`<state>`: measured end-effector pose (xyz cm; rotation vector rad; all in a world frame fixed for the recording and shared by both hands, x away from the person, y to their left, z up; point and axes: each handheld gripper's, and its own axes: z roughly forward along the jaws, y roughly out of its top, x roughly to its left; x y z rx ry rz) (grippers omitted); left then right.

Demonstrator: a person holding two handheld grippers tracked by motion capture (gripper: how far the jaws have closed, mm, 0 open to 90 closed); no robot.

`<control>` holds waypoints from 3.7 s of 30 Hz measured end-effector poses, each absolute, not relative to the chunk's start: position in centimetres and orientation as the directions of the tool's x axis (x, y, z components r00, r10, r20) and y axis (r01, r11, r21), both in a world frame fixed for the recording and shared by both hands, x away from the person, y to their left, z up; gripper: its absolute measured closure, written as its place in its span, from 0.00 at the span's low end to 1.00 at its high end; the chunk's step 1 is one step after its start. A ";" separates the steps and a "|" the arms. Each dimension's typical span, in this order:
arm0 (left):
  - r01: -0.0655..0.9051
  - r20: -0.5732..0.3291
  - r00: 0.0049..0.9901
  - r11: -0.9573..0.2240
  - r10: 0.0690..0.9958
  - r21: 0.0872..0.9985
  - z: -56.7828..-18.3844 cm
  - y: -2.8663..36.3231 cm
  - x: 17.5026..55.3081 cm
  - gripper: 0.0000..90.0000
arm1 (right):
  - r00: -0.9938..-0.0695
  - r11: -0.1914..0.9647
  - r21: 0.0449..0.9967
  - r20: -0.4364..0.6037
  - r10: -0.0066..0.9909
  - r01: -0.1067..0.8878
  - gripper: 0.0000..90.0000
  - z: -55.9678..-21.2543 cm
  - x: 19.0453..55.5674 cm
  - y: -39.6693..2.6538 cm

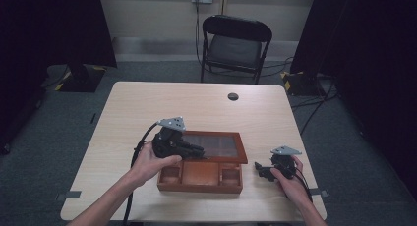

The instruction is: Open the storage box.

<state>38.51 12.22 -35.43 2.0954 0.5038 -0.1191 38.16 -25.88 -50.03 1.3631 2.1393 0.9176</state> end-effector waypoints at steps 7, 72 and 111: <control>0.393 -0.272 0.912 -0.466 0.307 0.793 -35.2 12.2 38.6 0.90 | -0.417 0.294 0.730 -0.013 0.909 0.617 0.12 -50.0 38.2 -25.9; 0.385 -0.253 0.911 -0.449 0.327 0.806 -32.3 12.2 41.0 0.90 | -0.421 0.297 0.730 -0.013 0.907 0.616 0.12 -50.0 38.2 -25.9; 0.382 -0.237 0.903 -0.417 0.357 0.825 -31.1 12.3 42.3 0.89 | -0.421 0.297 0.730 -0.013 0.907 0.616 0.12 -50.0 38.2 -25.9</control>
